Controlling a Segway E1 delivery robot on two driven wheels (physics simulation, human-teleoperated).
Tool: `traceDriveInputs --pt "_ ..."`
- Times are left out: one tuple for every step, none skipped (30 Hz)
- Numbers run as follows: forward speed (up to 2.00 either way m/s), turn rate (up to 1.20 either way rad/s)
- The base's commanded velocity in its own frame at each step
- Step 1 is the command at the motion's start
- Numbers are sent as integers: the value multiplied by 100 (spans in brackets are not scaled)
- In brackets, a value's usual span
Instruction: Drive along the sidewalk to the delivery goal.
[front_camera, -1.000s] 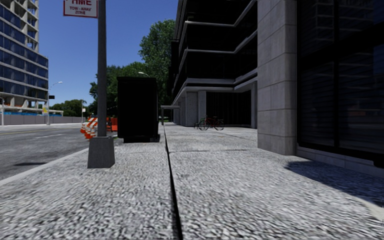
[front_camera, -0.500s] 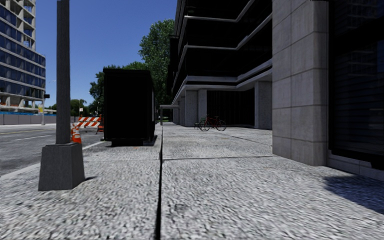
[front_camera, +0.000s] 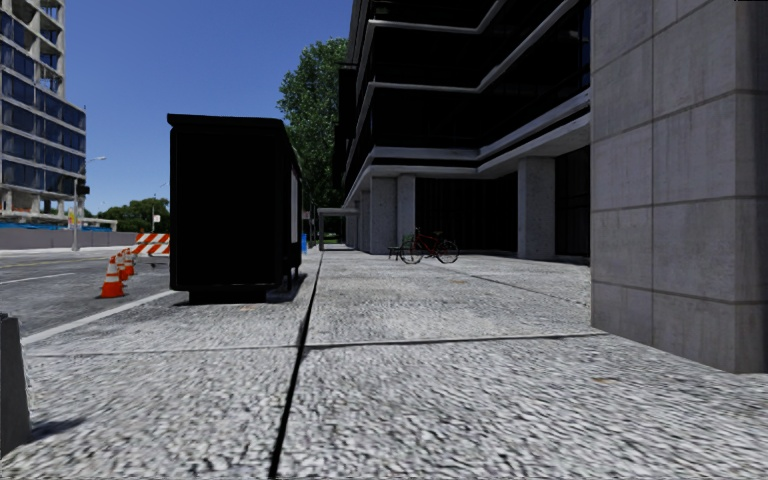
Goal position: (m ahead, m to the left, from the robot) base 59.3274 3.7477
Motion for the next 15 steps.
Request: traceDriveInputs --pt "200 0" --pt "200 0" --pt "200 0" --pt "200 0" --pt "200 0" --pt "200 0" --pt "200 0" --pt "200 0" --pt "200 0" --pt "200 0" --pt "200 0" --pt "200 0" --pt "200 0" --pt "200 0" --pt "200 0"
